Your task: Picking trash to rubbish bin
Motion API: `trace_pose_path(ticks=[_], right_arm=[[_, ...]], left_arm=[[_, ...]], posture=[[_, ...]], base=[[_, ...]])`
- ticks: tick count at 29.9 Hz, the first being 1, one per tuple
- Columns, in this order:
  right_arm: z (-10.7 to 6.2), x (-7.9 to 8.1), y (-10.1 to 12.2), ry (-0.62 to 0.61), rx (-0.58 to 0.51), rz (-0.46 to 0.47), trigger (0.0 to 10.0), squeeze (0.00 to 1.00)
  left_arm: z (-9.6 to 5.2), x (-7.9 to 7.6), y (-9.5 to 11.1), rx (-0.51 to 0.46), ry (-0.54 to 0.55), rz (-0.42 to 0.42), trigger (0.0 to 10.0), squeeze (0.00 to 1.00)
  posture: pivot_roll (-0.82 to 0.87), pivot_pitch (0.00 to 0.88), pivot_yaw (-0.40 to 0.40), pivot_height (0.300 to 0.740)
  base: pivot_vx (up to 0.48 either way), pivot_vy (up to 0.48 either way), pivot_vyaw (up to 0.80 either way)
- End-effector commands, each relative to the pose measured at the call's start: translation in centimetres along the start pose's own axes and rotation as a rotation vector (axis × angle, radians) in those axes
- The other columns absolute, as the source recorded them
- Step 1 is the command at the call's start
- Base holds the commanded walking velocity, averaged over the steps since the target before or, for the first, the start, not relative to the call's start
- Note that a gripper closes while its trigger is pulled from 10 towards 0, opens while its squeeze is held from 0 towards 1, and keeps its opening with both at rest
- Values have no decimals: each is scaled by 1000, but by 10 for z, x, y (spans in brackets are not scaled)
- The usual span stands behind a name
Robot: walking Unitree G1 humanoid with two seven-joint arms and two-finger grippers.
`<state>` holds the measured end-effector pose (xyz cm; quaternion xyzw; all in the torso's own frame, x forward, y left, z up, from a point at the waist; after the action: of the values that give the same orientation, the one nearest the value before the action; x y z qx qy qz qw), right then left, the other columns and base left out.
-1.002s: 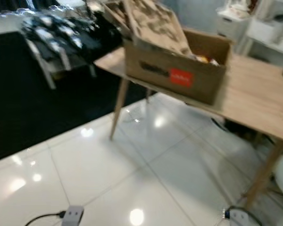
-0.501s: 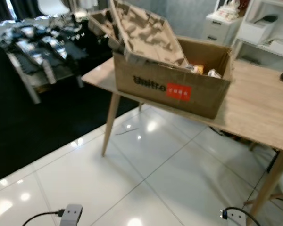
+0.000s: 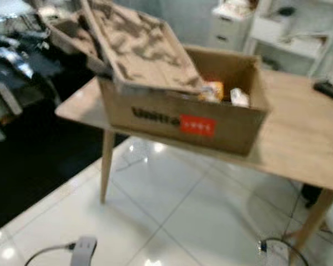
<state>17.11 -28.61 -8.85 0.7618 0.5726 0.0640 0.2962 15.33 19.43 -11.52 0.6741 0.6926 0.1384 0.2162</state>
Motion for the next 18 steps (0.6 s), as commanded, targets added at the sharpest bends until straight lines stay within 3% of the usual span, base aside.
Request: trace_pose_path(ticks=[1,8,18], right_arm=[[-2,-3,-19,-5,57,-5,10000,0],[-1,3,-10,22,24,-36,10000,0],[-1,27,43,135,-160,-100,10000,0]], left_arm=[[-2,0,-11,34,4,-12,10000,0],[-2,1,-11,37,4,-12,10000,0],[-1,1,-10,34,-3,-8,10000,0]], posture=[[-3,77,-20,740],[-5,78,-19,740],[-12,82,-14,740]], base=[[0,0,0],[0,0,0],[0,-465,0]])
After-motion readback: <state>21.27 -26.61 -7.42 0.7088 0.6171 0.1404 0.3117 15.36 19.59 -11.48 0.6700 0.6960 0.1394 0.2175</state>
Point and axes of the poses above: a point about 5 cm out from each wrist's last joint towards the gripper, its own z axis pointing out of the wrist towards the gripper, its own y axis along the axis of the wrist's last joint, x = y × z, the point moved 2 cm from there along z, pointing out of the wrist towards the gripper, and after that the axes turned 2 degrees about -z, right-handed, at the moved point
